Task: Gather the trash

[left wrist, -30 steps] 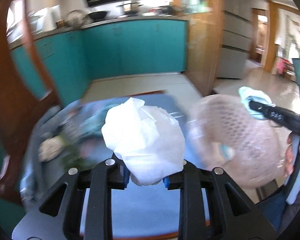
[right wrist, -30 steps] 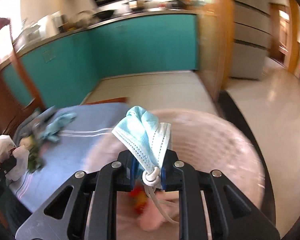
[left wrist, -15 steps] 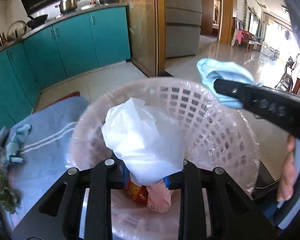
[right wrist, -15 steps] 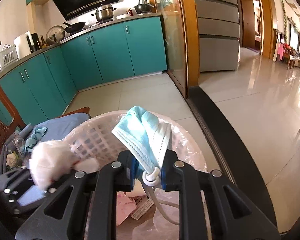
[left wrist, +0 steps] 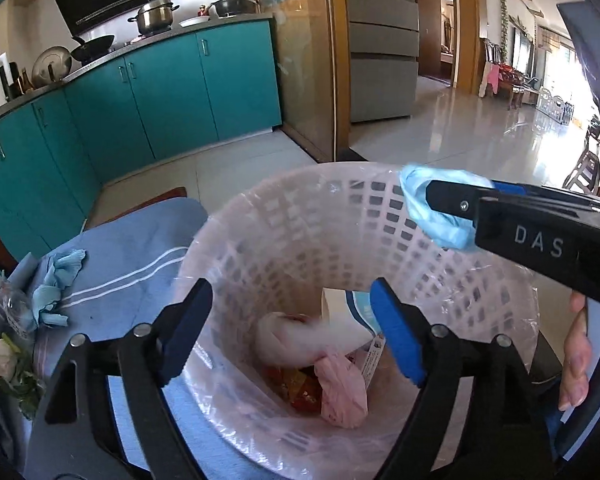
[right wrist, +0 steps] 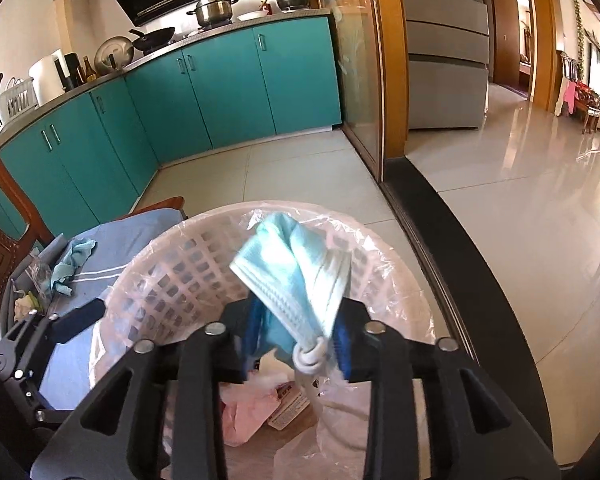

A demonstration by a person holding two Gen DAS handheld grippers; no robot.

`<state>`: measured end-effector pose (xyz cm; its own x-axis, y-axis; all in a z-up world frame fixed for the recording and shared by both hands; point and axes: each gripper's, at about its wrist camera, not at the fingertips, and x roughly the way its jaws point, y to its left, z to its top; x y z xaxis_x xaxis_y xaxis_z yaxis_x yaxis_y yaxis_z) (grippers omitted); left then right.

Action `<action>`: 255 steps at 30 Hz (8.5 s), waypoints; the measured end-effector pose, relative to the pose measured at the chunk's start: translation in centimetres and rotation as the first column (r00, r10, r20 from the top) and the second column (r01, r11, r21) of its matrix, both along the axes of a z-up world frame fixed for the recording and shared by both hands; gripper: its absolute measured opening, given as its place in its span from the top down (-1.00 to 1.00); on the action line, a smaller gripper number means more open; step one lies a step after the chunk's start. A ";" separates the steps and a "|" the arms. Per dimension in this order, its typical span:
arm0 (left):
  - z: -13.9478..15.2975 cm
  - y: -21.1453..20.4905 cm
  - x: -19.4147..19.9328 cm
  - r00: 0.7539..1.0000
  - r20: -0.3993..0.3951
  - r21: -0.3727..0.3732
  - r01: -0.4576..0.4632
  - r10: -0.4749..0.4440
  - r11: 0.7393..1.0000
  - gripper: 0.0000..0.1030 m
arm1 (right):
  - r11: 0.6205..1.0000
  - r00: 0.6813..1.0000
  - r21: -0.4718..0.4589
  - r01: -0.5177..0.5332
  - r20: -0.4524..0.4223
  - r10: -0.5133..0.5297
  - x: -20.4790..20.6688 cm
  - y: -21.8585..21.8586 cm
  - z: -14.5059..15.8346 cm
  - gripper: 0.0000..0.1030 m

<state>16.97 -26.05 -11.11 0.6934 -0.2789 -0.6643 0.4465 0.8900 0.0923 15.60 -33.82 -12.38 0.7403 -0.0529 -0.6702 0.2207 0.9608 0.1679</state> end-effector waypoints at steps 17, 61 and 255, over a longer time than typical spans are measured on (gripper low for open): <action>0.1 0.9 0.2 1.000 0.006 -0.002 -0.028 0.028 1.000 -0.77 | 0.999 0.999 0.019 0.045 0.013 -0.045 0.0 -0.4 0.1 -0.19; -5.1 28.5 -3.2 0.839 -0.207 0.007 -0.513 0.503 0.859 0.66 | 0.741 0.739 -0.088 -0.665 -0.219 0.637 16.9 35.2 -6.5 -0.35; -4.0 23.3 -3.0 0.892 -0.174 0.034 -0.418 0.417 0.908 0.64 | 0.757 0.762 -0.159 -0.634 -0.296 0.577 7.0 28.0 -7.2 0.38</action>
<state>13.93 -2.72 -15.14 0.6210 0.0078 -0.7838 0.0424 0.9982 0.0435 22.60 -5.81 -19.56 0.5086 0.1800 -0.8419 -0.4192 0.9059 -0.0596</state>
